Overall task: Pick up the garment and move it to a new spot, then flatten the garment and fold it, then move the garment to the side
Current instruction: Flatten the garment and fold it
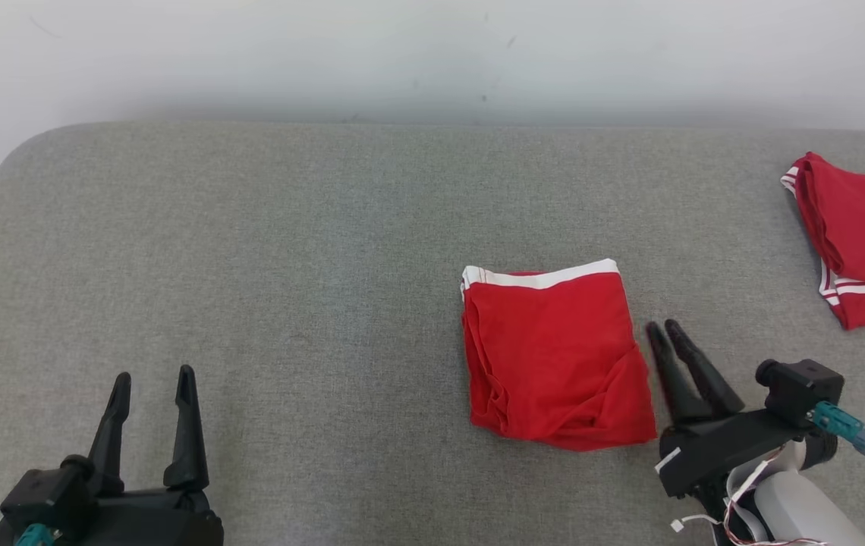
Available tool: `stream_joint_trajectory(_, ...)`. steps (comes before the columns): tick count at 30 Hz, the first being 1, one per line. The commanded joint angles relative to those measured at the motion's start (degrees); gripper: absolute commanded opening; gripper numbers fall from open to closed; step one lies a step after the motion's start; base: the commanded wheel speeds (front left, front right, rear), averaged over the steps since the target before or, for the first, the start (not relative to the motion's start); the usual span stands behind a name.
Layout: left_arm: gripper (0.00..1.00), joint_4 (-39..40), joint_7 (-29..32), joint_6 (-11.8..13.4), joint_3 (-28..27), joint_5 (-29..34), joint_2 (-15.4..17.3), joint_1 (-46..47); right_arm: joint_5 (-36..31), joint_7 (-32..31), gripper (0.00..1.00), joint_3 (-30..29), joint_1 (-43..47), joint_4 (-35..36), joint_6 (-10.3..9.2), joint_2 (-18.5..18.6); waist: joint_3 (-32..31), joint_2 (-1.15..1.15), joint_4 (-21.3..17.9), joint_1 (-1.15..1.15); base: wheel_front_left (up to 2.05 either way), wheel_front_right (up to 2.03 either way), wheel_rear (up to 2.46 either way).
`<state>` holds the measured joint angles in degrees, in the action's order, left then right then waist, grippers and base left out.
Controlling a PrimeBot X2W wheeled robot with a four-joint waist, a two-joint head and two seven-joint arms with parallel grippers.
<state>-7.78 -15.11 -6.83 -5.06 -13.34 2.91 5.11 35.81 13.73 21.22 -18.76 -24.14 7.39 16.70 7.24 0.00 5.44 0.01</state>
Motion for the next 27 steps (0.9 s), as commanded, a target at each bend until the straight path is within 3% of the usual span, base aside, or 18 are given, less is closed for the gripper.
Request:
stream_joint_trajectory(1,1.0,0.19,0.0,0.04,-0.04,0.29,-0.01,0.44,-0.56,0.38,0.0,-0.01,-0.2,-0.24,0.14,-0.01,0.09,0.0,0.1,-0.01,0.0,0.0,0.0)
stream_joint_trajectory(10,1.0,-0.06,0.0,-0.14,0.91,0.98,-0.01,1.07,-10.01,1.43,0.0,0.52,-2.3,-7.17,0.14,-2.1,1.0,0.0,1.5,-0.01,0.0,0.0,0.0)
stream_joint_trajectory(17,1.0,-0.39,0.0,-0.29,1.47,0.57,-0.02,1.9,-16.24,1.48,0.0,-1.01,-2.17,-9.24,0.14,-8.4,1.83,0.0,3.07,-0.01,0.0,0.0,0.0)
stream_joint_trajectory(27,1.0,-0.67,0.0,-0.04,2.01,-0.07,-0.02,2.43,-17.68,1.49,0.0,7.05,-1.11,-9.34,0.14,-13.48,2.11,0.0,3.8,-0.01,0.0,0.0,0.0)
